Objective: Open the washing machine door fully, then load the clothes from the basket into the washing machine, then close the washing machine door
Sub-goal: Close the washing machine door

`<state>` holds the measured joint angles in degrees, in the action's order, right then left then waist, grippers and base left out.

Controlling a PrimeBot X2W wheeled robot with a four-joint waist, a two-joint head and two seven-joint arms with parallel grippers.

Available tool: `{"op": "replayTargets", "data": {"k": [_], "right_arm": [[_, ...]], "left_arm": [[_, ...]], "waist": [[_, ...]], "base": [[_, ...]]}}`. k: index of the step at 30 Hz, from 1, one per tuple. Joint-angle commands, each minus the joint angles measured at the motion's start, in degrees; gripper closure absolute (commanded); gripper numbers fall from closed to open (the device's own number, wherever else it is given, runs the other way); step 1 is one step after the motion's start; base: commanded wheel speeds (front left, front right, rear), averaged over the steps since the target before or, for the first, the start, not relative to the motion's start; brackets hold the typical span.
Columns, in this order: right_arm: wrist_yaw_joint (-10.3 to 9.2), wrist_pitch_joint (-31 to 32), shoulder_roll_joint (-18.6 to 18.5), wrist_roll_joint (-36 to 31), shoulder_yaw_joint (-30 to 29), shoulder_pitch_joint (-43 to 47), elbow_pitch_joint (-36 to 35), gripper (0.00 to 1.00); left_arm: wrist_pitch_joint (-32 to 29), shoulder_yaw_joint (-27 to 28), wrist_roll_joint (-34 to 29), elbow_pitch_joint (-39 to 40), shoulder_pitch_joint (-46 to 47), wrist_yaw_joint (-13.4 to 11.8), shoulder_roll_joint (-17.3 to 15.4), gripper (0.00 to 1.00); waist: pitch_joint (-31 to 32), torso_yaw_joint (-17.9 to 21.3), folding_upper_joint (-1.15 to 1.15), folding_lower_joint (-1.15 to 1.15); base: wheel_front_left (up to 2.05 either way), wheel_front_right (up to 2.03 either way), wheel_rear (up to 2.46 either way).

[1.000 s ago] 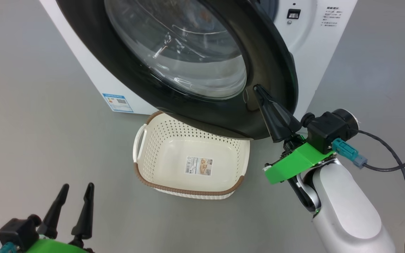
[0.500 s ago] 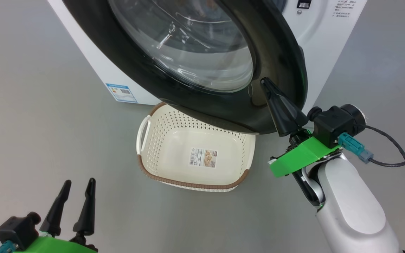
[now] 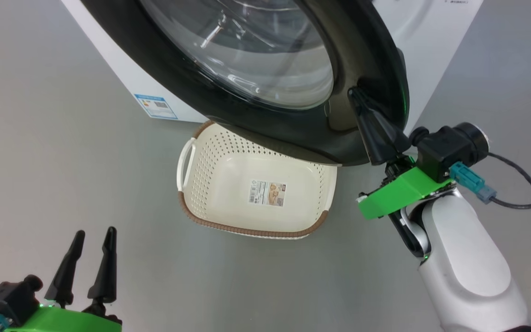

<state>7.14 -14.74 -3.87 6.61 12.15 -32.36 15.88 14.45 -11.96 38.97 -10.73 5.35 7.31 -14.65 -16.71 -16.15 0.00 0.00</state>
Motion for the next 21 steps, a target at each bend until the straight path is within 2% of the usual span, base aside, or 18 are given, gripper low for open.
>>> {"op": "replayTargets", "data": {"k": [1,21], "right_arm": [[0.35,-0.3,1.0,-0.5,0.9,-1.3,-1.6,1.0],[0.35,-0.3,1.0,-2.6,-0.8,-5.9,-4.1,1.0]], "left_arm": [[0.5,2.4,0.4,1.5,2.2,0.2,-2.0,0.0],[0.5,2.5,3.6,3.6,3.5,0.2,-5.1,0.0]], "waist": [[-0.8,0.2,0.0,0.0],[-7.9,1.9,0.0,0.0]], "base": [[0.0,0.0,0.0],[0.0,0.0,0.0]]}}
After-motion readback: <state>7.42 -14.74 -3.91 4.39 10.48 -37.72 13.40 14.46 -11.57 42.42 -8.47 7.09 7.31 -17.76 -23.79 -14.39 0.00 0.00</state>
